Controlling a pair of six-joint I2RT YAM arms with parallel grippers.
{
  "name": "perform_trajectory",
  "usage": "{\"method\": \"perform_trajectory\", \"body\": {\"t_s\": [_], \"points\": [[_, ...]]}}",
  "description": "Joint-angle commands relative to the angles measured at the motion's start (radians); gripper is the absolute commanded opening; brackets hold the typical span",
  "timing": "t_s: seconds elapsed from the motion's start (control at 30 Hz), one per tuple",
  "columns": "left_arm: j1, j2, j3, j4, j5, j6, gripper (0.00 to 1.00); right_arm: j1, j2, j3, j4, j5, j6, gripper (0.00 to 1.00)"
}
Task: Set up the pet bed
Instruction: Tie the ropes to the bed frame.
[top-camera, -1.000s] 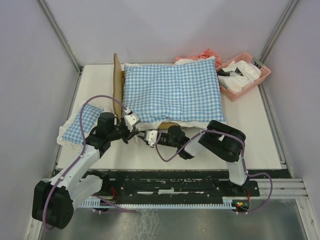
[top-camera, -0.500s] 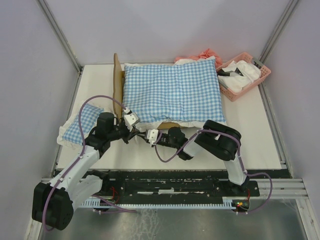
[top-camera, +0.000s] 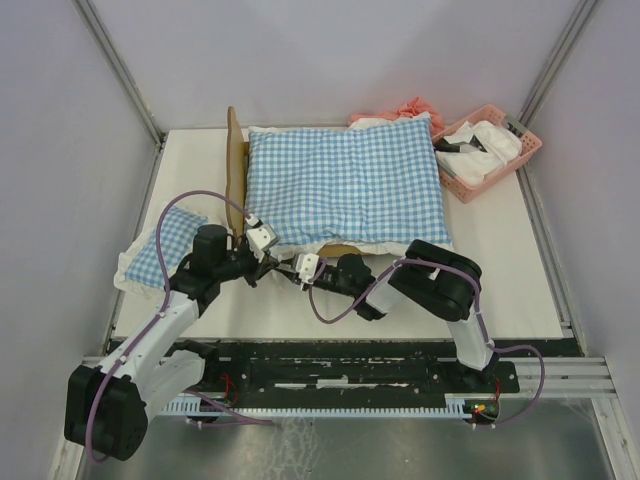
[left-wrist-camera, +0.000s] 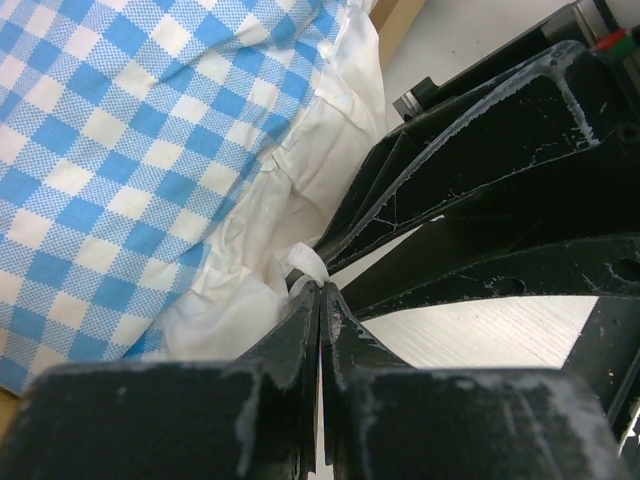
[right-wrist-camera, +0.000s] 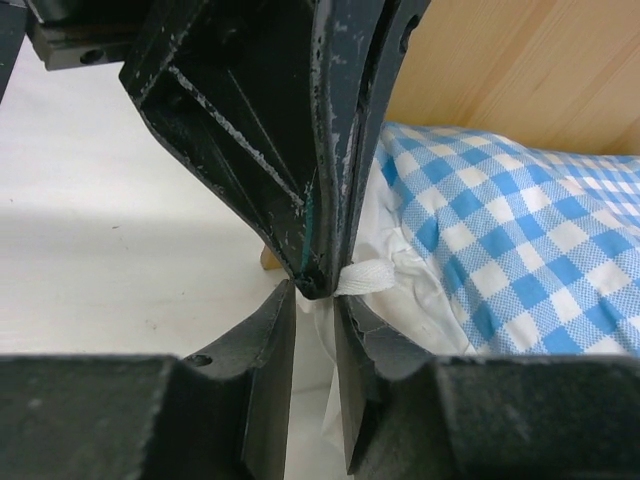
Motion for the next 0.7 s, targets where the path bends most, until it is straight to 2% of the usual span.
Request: {"method": "perform_trajectory", "body": {"t_s": [0.0, 0.07, 0.1, 0.13, 0.23, 0.43, 0.47, 0.6, 0.67], "points": [[0.006, -0.013, -0.006, 0.033, 0.039, -0.030, 0.03, 0.004, -0.007, 0.047, 0.069, -0.006, 0.077, 0.26], [0.006, -0.012, -0.006, 0.032, 0.038, -0.031, 0.03, 0.005, -0.005, 0.055, 0.070, 0.002, 0.084, 0.16], [0.006, -0.013, -0.007, 0.031, 0.037, -0.031, 0.03, 0.004, -0.007, 0.058, 0.070, 0.001, 0.085, 0.06], [0.006, -0.016, -0.006, 0.030, 0.035, -0.030, 0.03, 0.005, -0.009, 0.058, 0.069, 0.002, 0.085, 0.02], [0.006, -0.031, -0.007, 0.036, 0.007, -0.053, 0.03, 0.005, -0.017, 0.049, 0.068, 0.003, 0.091, 0.02], [0.007, -0.102, 0.018, 0.020, -0.111, -0.201, 0.24, 0.004, -0.052, 0.041, -0.068, -0.008, 0.095, 0.02], [0.006, -0.120, 0.016, 0.028, -0.172, -0.252, 0.29, 0.004, -0.058, 0.042, -0.100, -0.013, 0.088, 0.02], [0.006, -0.173, 0.010, 0.015, -0.489, -0.621, 0.35, 0.004, -0.093, 0.044, -0.224, -0.019, 0.046, 0.02], [0.006, -0.161, 0.029, -0.049, -0.564, -0.749, 0.36, 0.004, -0.117, 0.056, -0.305, -0.028, 0.019, 0.02]]}}
